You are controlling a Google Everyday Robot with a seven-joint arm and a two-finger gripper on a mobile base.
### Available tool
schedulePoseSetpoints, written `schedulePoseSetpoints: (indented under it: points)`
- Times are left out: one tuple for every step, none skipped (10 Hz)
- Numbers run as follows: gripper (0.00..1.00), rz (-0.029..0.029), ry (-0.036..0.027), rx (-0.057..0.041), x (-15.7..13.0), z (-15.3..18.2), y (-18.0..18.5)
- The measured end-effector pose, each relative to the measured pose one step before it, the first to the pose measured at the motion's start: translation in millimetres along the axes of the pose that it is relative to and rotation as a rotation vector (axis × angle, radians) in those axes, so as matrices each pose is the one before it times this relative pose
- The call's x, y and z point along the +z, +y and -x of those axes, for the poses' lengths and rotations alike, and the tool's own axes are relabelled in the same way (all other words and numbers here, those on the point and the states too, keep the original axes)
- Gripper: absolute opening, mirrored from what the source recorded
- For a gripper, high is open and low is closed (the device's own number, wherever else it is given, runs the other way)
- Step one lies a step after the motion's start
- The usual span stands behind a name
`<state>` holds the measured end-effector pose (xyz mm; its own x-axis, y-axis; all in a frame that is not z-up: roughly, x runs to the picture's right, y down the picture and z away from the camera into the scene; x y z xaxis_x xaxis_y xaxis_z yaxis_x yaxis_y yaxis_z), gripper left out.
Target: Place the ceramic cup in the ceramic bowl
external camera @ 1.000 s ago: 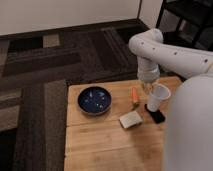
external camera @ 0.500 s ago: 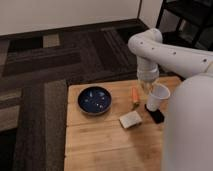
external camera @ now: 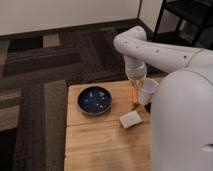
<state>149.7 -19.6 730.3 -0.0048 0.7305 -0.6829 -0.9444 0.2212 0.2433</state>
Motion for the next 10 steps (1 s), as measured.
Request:
schedulePoseSetpoints:
  points:
    - [0.00,-0.01607,-0.02091,-0.04184,-5.01,1.91,10.25]
    - [0.00,-0.02029,-0.03652,-0.07439,-8.05,3.73,19.03]
    - [0.00,-0.00905,-0.02537,-0.04830,-6.54,3.51,13.23]
    - [0.00,-0.00623,-0.03292,-0.06383,-8.33,4.56,18.01]
    - [0.00,-0.00017,-0.02913,-0.05778,-7.21,3.71,15.01]
    - [0.00,0.00691,-0.03571,-0.07069,-8.52,5.17,19.34]
    - [0.00,0.00660,-0.02137,-0.04044,-4.80,4.03,11.70]
    - [0.00,0.00687,-0.03060,-0.05352,-7.40,5.38,13.60]
    - [0.00,0.00410,-0.02194,-0.03943,-5.64,4.46,9.94]
    - [0.00,0.00191,-0.01725,-0.04074,-4.23,4.26,10.44]
